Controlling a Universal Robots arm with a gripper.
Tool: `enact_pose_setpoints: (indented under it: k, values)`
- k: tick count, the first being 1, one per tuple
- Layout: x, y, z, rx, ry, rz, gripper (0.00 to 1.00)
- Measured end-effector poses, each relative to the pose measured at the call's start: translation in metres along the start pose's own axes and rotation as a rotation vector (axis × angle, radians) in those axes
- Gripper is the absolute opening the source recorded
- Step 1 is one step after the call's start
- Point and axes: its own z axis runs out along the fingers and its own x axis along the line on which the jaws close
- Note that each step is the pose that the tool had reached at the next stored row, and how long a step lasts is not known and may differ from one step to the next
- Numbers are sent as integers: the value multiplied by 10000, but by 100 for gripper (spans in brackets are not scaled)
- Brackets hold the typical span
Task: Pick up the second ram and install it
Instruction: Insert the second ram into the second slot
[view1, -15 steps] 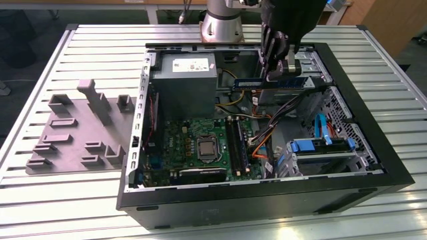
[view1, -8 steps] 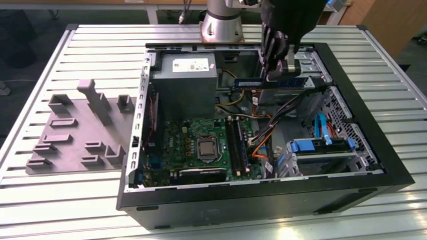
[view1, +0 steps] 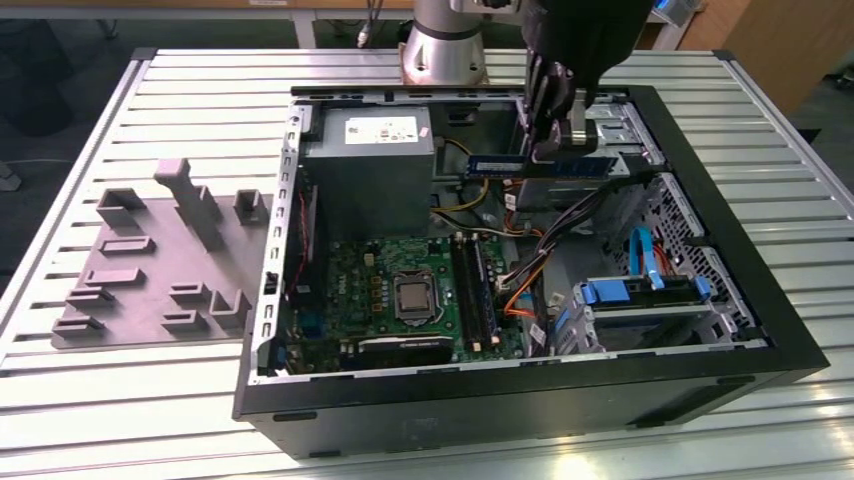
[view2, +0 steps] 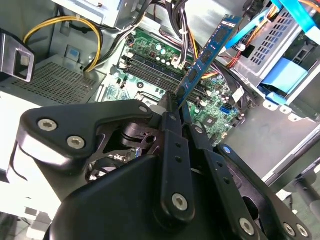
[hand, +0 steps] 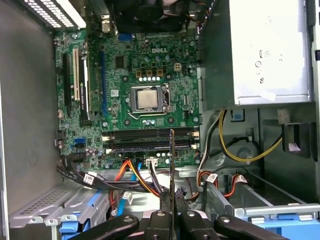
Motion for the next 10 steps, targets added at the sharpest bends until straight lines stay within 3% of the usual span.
enact_pose_setpoints:
  k: [3, 10]
  values:
    - [0, 0, 0, 2, 0, 213, 14]
    - [0, 0, 0, 2, 0, 237, 14]
